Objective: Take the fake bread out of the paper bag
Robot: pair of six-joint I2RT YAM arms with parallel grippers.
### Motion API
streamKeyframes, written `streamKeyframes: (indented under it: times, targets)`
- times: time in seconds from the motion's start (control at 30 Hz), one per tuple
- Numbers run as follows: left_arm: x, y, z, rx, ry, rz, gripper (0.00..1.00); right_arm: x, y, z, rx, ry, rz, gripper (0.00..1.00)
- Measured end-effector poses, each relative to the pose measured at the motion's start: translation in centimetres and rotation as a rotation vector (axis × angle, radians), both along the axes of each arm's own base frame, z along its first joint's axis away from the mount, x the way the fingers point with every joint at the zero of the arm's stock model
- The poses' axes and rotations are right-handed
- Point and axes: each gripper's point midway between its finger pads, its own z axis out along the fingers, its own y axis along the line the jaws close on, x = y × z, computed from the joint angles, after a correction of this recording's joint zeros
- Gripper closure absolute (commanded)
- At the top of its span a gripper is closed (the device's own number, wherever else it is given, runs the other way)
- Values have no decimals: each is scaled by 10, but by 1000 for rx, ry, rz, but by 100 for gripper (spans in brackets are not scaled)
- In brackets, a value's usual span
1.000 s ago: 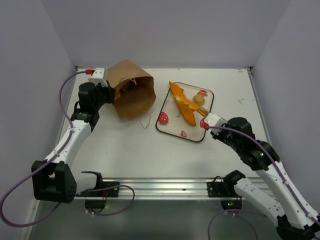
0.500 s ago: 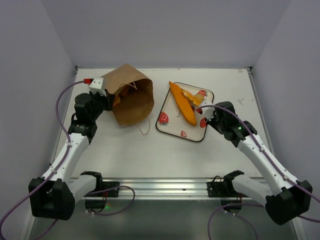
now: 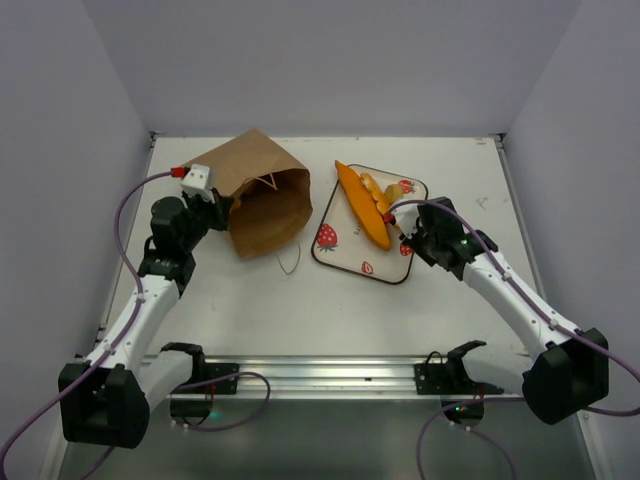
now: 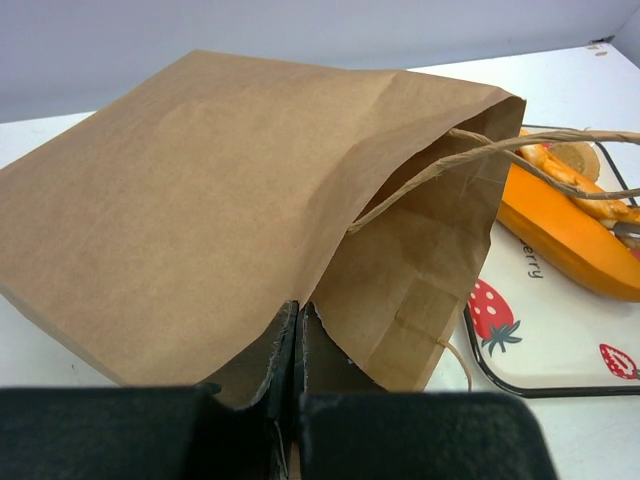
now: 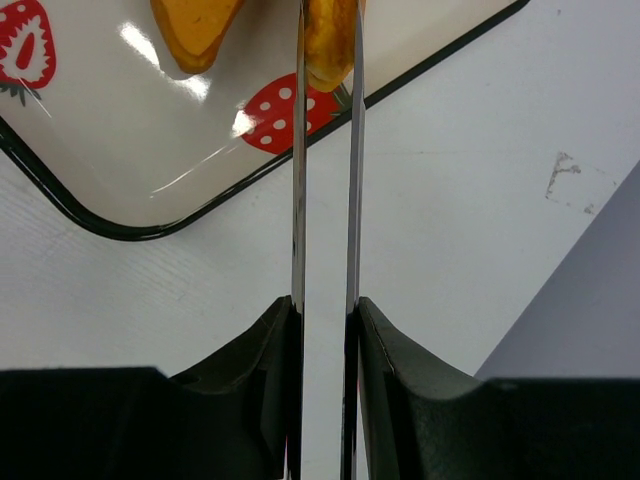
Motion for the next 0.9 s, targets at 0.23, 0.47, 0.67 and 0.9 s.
streamKeyframes:
  times: [0.23,0.47,0.67,0.9]
  targets:
    - [0,0,1,11,-7,-3,98,-2,3,-2,20,11,-2,71]
    - [0,0,1,11,-7,-6,98,-4,3,4,35,-7,-7,61]
    - [0,0,1,11,-8,-6,98,-5,2,5,35,-6,-8,56]
    - [-1,0,2,12,-10,-6,98,-6,-2,7,38,-11,-20,55]
